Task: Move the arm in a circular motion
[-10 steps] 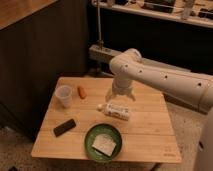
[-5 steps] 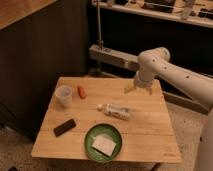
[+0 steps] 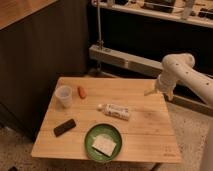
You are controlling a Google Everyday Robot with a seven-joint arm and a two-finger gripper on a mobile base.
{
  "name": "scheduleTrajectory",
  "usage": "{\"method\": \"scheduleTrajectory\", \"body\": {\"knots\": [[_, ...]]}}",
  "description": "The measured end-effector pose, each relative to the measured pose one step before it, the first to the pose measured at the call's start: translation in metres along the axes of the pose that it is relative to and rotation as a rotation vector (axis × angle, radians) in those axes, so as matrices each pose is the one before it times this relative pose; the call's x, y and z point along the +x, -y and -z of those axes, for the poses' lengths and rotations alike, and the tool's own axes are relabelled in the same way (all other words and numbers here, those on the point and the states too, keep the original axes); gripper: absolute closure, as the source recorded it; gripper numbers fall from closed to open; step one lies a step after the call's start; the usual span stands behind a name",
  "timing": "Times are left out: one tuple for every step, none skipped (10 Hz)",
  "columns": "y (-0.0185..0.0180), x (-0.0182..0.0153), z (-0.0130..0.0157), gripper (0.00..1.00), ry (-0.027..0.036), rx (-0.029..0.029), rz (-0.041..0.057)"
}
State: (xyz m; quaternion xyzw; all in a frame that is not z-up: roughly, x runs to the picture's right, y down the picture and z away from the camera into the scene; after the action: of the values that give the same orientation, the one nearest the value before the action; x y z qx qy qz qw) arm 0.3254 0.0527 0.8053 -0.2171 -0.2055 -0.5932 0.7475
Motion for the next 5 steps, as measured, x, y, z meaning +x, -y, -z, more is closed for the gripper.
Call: {"method": "scheduleTrajectory", "body": {"knots": [[-0.01733, -0.01855, 0.00055, 0.2, 0.01055, -0.00905, -0.03009], [-0.00955, -0.01508, 0.00053, 0.2, 0.00691, -0.0024, -0.01764], [-0.01108, -0.02662, 0.0012, 0.2, 0.01446, 0.00594, -0.02114], [-0.00105, -0.01894, 0.00035, 0.2, 0.015, 0.00987, -0.00729], [0.0029, -0.01253, -0.00035, 0.2, 0.01261, 0.00772, -0.00599]]}}
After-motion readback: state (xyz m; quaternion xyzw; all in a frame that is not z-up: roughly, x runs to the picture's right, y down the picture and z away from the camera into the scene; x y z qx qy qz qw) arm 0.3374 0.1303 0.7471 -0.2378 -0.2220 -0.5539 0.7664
